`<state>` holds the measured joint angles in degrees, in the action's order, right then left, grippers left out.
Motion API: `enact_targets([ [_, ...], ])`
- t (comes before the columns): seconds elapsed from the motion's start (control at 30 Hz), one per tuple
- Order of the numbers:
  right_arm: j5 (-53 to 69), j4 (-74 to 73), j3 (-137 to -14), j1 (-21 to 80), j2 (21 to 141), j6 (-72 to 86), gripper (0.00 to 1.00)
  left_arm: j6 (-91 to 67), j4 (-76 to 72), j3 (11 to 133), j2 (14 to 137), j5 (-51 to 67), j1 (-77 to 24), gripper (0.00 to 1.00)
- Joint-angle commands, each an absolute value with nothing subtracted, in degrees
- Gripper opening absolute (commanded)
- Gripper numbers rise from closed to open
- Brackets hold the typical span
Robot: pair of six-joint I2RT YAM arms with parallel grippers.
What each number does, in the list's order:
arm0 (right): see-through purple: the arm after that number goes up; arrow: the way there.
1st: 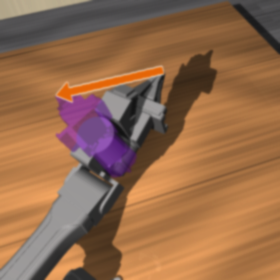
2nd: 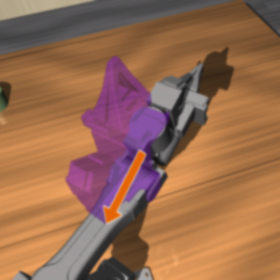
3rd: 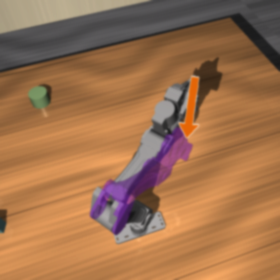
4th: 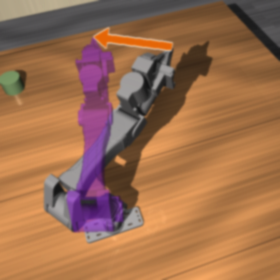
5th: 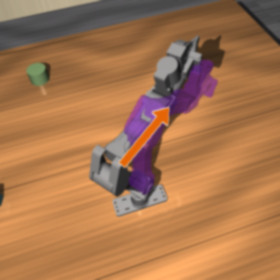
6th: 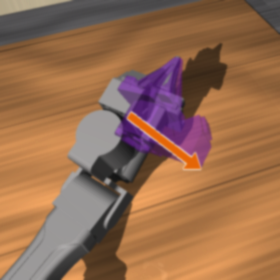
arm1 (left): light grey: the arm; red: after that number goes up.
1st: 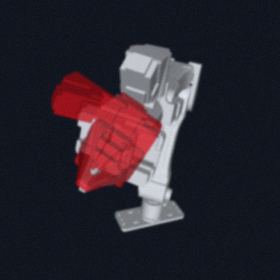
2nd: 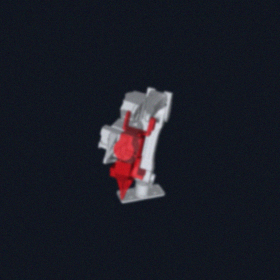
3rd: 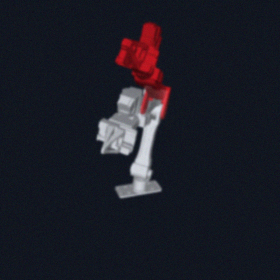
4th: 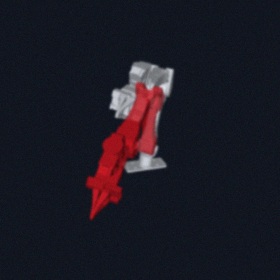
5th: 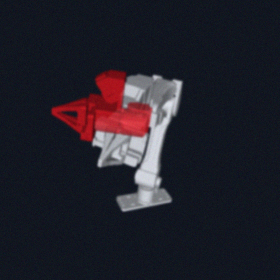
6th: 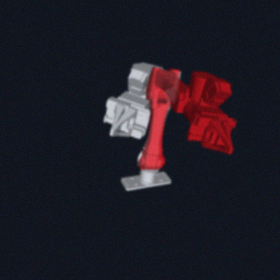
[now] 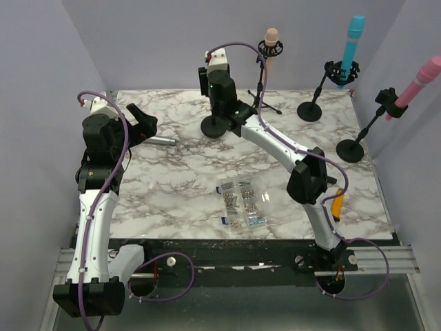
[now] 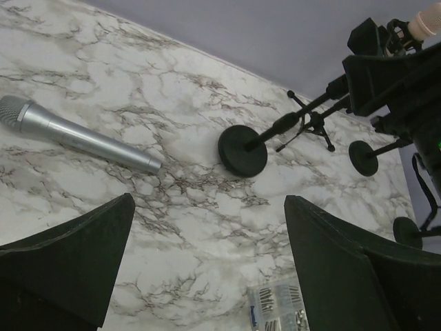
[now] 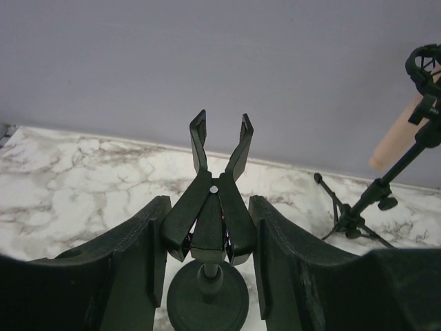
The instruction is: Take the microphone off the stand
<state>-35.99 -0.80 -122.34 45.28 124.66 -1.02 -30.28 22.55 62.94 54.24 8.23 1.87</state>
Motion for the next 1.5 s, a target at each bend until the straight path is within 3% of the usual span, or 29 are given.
enact_targets([
  [0.0,-31.2,4.6,-133.8,42.2,131.3,-3.3,0.01,-31.7,20.1,62.4,54.9,13.7,2.2,0.89],
  [0.23,-22.4,9.6,-145.0,38.0,141.8,-1.8,0.01,-30.2,19.4,62.5,56.6,15.6,2.2,0.89],
  [0.43,-21.8,14.7,-147.2,37.7,146.5,-2.2,0.02,-30.1,18.9,62.4,57.8,16.9,2.1,0.87],
  [0.67,-21.6,14.8,-146.8,37.7,148.3,-0.9,0.58,-29.8,18.7,62.3,57.9,17.1,1.6,0.87],
  [0.77,-21.3,11.7,-148.4,37.7,147.7,-0.2,0.93,-30.0,18.6,62.1,57.5,17.2,1.4,0.87],
  [0.8,-21.3,10.5,-148.5,37.7,147.0,-0.2,1.00,-30.1,18.4,62.0,57.4,17.4,1.4,0.87],
  [1.13,-23.8,1.5,-142.1,37.7,133.8,-0.1,1.00,-29.7,17.7,61.0,55.5,16.3,1.2,0.87],
  [1.47,-30.2,1.0,-119.1,36.7,116.5,1.5,1.00,-30.0,17.3,60.7,54.0,16.5,1.2,0.88],
])
